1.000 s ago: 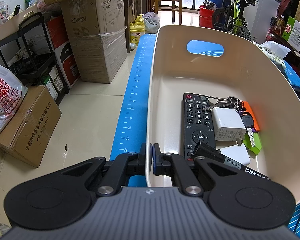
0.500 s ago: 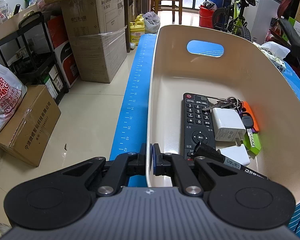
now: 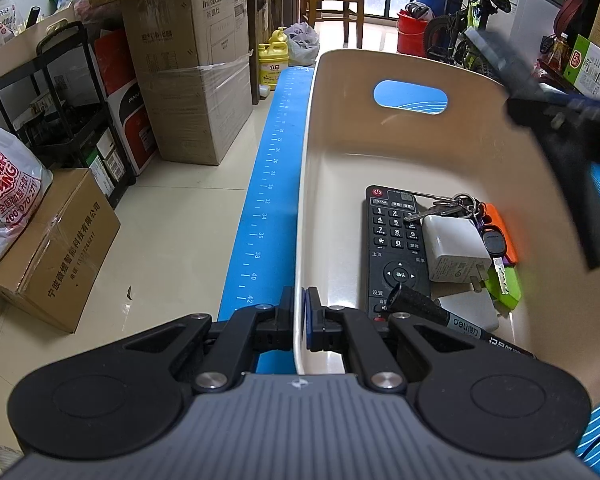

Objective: Organize rigid objects
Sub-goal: 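Lift the slim black remote, carry it into the bin and release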

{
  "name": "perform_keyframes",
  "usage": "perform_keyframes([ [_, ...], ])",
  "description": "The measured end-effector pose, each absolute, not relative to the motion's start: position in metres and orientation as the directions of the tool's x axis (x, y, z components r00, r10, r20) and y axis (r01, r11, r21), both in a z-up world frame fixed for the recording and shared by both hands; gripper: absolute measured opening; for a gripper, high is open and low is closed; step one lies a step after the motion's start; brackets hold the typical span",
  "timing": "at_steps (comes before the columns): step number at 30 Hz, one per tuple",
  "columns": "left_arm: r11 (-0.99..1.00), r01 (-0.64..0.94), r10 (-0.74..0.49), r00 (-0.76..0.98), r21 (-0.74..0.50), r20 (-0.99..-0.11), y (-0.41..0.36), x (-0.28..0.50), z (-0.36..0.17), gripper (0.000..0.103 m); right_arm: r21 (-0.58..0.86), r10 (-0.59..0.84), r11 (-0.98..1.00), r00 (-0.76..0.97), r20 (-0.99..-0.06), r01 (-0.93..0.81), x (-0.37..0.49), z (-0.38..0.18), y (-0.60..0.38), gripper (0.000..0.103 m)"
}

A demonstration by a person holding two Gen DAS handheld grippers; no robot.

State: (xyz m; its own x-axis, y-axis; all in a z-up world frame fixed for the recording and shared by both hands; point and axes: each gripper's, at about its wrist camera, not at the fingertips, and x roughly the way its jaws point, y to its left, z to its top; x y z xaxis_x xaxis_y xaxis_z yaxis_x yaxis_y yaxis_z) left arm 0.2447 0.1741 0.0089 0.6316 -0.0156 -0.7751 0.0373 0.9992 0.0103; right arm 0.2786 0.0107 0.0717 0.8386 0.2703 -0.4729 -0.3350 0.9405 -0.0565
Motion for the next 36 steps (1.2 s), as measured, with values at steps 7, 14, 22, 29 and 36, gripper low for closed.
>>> perform_keyframes([
  [7, 0.999, 0.037, -0.015, 0.632, 0.01, -0.775, 0.174, 0.245, 0.009, 0.007, -0.075, 0.272, 0.917, 0.749, -0.604, -0.393, 0.283, 0.047, 0.037, 0.042],
  [14, 0.999, 0.037, -0.015, 0.632, 0.011, -0.775, 0.175, 0.245, 0.009, 0.007, -0.086, 0.249, 0.9, 0.669, -0.701, -0.426, 0.29, 0.034, 0.046, 0.042],
  [22, 0.999, 0.038, -0.018, 0.631, 0.008, -0.776, 0.173, 0.244, 0.007, 0.007, -0.072, 0.225, 0.889, 0.568, -0.792, -0.453, 0.301, 0.025, 0.049, 0.043],
  [29, 0.999, 0.038, -0.017, 0.631, 0.008, -0.776, 0.173, 0.245, 0.008, 0.007, -0.077, 0.22, 0.89, 0.57, -0.792, -0.45, 0.3, 0.026, 0.048, 0.052],
  [36, 0.999, 0.032, -0.014, 0.63, 0.008, -0.777, 0.168, 0.242, 0.004, 0.008, -0.044, 0.255, 0.905, 0.624, -0.739, -0.422, 0.29, 0.041, 0.034, 0.066],
])
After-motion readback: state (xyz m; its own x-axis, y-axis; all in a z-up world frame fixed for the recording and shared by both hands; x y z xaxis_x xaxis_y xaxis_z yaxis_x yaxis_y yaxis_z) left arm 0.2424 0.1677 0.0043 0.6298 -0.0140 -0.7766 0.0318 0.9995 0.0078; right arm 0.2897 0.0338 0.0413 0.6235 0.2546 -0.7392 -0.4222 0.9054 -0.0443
